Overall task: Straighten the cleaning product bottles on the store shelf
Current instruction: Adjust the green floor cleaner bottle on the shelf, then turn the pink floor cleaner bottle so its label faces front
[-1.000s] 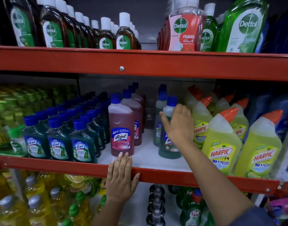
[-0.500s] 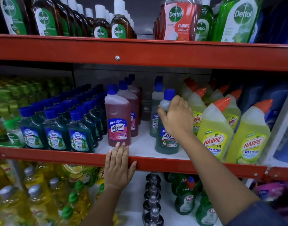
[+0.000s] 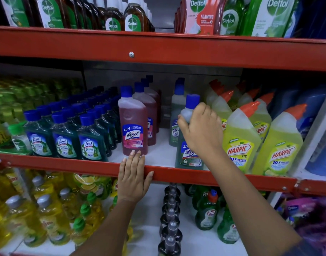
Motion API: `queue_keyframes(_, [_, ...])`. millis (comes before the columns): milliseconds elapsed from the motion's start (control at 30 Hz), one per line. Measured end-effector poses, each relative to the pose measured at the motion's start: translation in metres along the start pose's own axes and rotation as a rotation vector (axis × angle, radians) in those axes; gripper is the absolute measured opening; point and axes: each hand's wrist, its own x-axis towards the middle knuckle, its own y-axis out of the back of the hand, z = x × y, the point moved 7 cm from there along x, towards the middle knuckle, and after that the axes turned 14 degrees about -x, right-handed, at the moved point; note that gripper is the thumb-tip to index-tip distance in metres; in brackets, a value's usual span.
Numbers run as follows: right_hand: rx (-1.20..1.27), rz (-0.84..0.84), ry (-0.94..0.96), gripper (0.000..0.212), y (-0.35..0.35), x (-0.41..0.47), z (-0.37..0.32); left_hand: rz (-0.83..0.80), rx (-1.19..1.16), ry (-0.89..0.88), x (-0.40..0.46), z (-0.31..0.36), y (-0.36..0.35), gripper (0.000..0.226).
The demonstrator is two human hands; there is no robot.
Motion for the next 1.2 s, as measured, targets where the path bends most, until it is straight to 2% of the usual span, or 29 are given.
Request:
queue_keyframes(167, [0.098, 0.011, -0.021, 0.052, -0.008, -0.007, 0.006, -0.07, 0.002, 0.039, -0.002, -0.01, 0.004, 0.063])
queue_keyframes(367, [0.121, 0.122, -0.053, 0.074, -0.009, -0.033, -0.006, -0.082, 0.015, 0.06, -0.006, -0.035, 0.015, 0.069])
queue_keyframes(500, [0.151, 0.198, -0.015, 0.076, -0.009, -0.046, -0.044, -0.064, 0.027, 0.071, -0.012, -0.067, 0.028, 0.07])
queue_keyframes(600, [0.17, 0.173, 0.056, 0.078, -0.02, -0.045, -0.08, -0.048, 0.025, 0.085, -0.016, -0.086, 0.036, 0.068])
queue_keyframes(767, [0.258, 0.099, 0.141, 0.078, -0.043, -0.021, -0.137, -0.03, 0.003, 0.089, -0.019, -0.094, 0.035, 0.064])
queue_keyframes(900, [0.32, 0.057, 0.122, 0.077, -0.054, 0.007, -0.161, -0.008, -0.007, 0.076, -0.02, -0.095, 0.034, 0.063])
queue_keyframes(1033, [0.234, 0.075, 0.059, 0.063, -0.056, 0.028, -0.165, 0.017, -0.008, 0.058, -0.021, -0.095, 0.032, 0.063])
queue_keyframes(1200, [0.184, 0.025, 0.043, 0.056, -0.055, 0.037, -0.168, 0.066, -0.005, 0.033, -0.022, -0.096, 0.032, 0.063])
